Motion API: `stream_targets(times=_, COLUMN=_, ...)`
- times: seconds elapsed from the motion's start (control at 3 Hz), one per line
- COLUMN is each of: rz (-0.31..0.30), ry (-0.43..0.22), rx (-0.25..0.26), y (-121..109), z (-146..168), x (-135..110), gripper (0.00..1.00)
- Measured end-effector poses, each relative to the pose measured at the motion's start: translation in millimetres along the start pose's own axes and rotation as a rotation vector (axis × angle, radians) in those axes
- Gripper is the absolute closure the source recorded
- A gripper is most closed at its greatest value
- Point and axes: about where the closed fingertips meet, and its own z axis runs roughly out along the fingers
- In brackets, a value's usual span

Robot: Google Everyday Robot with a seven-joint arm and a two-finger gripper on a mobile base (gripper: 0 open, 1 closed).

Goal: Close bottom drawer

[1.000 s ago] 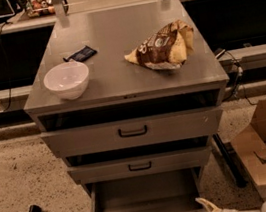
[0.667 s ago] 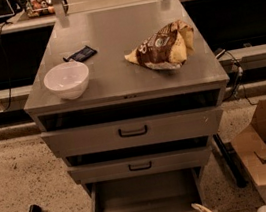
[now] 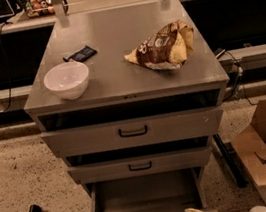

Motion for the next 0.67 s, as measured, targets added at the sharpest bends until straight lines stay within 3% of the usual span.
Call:
stream_targets(times=0.33, rz=0.023, ry=0.016, rx=0.018, y=-13, z=33, x=46, gripper=0.5)
stream_targets(times=0.67, rz=0.02, ry=0.033, rx=0.022, y=-18, z=45, x=65, gripper=0.72)
